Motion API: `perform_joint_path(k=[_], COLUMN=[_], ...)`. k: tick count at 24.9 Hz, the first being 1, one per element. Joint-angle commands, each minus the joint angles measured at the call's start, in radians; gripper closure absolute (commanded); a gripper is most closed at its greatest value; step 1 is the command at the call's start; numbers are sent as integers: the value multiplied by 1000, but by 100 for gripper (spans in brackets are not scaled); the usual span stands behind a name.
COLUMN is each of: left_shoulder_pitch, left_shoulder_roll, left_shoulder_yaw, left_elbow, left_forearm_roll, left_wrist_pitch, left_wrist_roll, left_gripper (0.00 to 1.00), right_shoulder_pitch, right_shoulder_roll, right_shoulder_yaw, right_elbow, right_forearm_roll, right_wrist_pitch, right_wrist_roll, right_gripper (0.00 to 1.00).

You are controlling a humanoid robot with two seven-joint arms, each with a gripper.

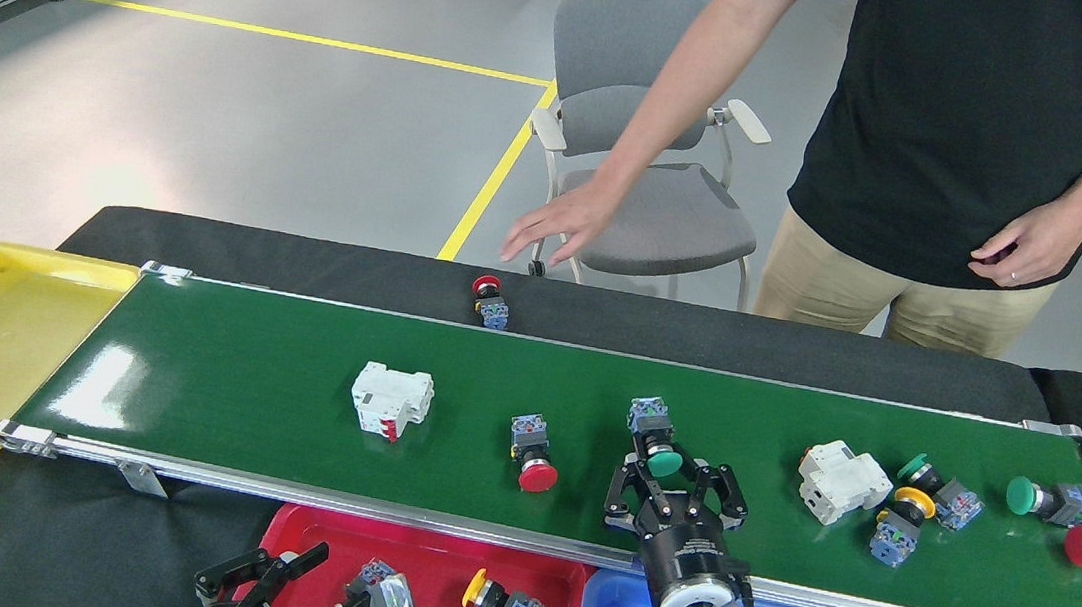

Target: Pick switch part from conveyor to tray

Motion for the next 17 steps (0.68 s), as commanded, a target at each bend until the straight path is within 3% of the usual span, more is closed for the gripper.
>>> perform_joint_path(k=[1,5,8,9,10,11,12,17], left_shoulder_pitch=[-9,-67,-118,-135,-152,-170,-188,-305], left_shoulder_roll=[-10,-37,-27,-26,-26,-23,-21,9], left_shoulder_yaw=[54,151,171,179,180,177,177,169], left_elbow=[-11,38,116,136,150,162,174,277], left_forearm_roll=[7,6,4,4,4,3,1,-2], left_wrist_pitch=[-3,199,245,245,244,244,244,245], left_wrist_roll=[10,12,12,12,12,12,12,12], left_gripper=[0,0,0,0,0,0,0,0], right_shoulder_pitch=[33,162,239,256,262,260,260,239], right_shoulder_roll=[-27,-42,-38,-38,-36,-36,-38,-33], right_shoulder_yaw=[0,3,13,28,48,71,85,91], right_elbow=[-98,-215,-220,-217,-209,-203,-200,-194], right_forearm_roll=[-4,-39,-39,-39,-38,-38,-39,-39], right_wrist_pitch=[-37,-292,-491,-545,-569,-568,-578,-580], right_wrist_roll=[-3,-3,0,0,0,3,5,22], right_gripper=[92,91,90,81,57,17,0,0])
